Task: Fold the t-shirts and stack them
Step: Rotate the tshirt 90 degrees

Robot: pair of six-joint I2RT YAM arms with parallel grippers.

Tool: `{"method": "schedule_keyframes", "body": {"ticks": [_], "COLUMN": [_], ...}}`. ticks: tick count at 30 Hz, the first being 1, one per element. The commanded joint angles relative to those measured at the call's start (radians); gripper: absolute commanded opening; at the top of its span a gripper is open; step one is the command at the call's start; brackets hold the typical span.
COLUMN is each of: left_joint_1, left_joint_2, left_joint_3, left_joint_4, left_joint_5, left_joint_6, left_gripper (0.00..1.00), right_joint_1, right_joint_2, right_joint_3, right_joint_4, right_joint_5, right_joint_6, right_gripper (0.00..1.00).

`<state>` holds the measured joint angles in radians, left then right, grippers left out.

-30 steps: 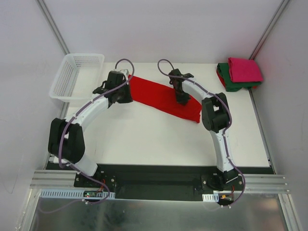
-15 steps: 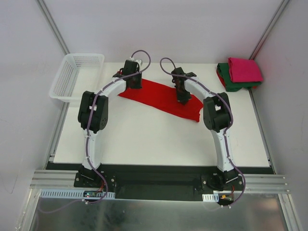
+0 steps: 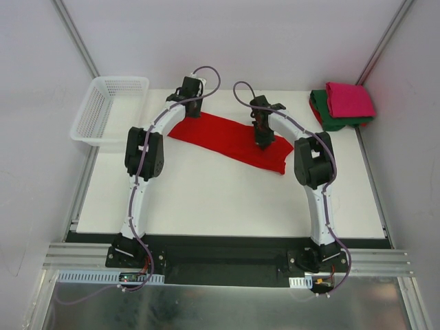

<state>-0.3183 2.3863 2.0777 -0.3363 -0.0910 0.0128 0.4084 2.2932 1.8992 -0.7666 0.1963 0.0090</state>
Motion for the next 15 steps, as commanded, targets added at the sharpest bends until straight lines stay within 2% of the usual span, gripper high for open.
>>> {"method": "schedule_keyframes", "body": {"ticks": [1, 15], "left_joint_1": [0.01, 0.005], "left_joint_2": [0.051, 0.106], "left_joint_3": [0.119, 0.11], "left_joint_4": [-0.15, -0.316], "left_joint_5": [-0.023, 0.06], "left_joint_6": [0.03, -0.06], "left_gripper": [0.0, 0.0], "right_joint_1": [-0.014, -0.037], "right_joint_2": [-0.026, -0.054], "right_joint_3": [-0.032, -0.055], "right_joint_4": [-0.004, 0.004], "right_joint_5": [-0.078, -0.123], "right_joint_6": [0.003, 0.003], "right_gripper": [0.04, 0.03]}}
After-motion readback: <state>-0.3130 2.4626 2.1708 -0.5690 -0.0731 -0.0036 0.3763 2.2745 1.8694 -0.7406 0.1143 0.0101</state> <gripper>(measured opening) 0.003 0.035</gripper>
